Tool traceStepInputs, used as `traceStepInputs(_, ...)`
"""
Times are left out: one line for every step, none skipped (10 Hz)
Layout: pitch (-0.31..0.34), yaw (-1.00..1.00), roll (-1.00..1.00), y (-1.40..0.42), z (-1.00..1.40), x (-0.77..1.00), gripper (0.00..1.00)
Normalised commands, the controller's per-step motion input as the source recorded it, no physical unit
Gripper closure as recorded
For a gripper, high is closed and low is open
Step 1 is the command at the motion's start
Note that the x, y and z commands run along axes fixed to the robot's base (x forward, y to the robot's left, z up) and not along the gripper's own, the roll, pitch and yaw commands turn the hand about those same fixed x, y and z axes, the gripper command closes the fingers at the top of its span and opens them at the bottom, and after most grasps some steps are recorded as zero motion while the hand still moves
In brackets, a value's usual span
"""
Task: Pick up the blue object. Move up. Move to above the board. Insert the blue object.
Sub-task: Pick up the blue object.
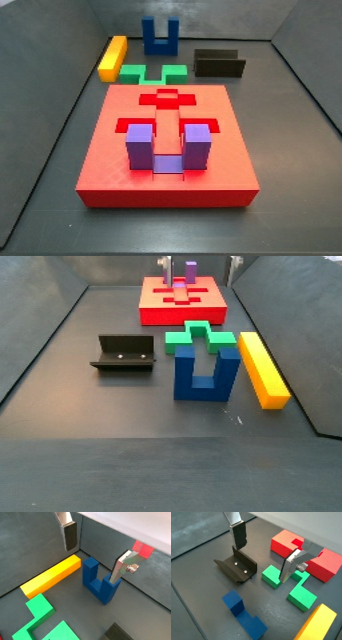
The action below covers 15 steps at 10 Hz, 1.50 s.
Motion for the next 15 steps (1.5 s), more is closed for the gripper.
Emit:
traceStepInputs(-0.020, -0.09, 0.00, 0.26, -0.44, 0.12, 0.00)
traceStepInputs(-0.024, -0.13, 0.00, 0.34, -0.46, 0.11, 0.00)
traceStepInputs(-0.064, -0.16, -0.01, 0.48, -0.51, 0.03, 0.00)
traceStepInputs(-0.066, -0.13, -0.06, 0.53, -0.51, 0.04, 0.00)
traceStepInputs(-0.064, -0.11, -0.09, 0.52, -0.48, 0.06, 0.00)
traceStepInputs(-0.051, -0.09, -0.10, 0.51, -0.44, 0.12, 0.00)
traceStepInputs(-0.054, -0.03, -0.14, 0.39, -0.31, 0.29, 0.00)
traceStepInputs(-0.040, 0.00, -0.14, 0.21, -0.22, 0.48, 0.00)
traceStepInputs(-0.017, 0.00, -0.13, 0.13, -0.19, 0.58, 0.00)
traceStepInputs(-0.024, 0.00, -0.13, 0.15, -0.21, 0.53, 0.00)
traceStepInputs(-0.023, 0.00, -0.13, 0.14, -0.21, 0.45, 0.00)
traceStepInputs(-0.020, 0.00, -0.11, 0.04, -0.21, 0.41, 0.00)
traceStepInputs(-0.089, 0.00, -0.07, -0.03, -0.36, 0.07, 0.00)
traceStepInputs(-0.099, -0.06, -0.06, -0.05, -0.42, -0.26, 0.00)
traceStepInputs(-0.099, -0.05, -0.10, 0.00, -0.34, -0.26, 0.00)
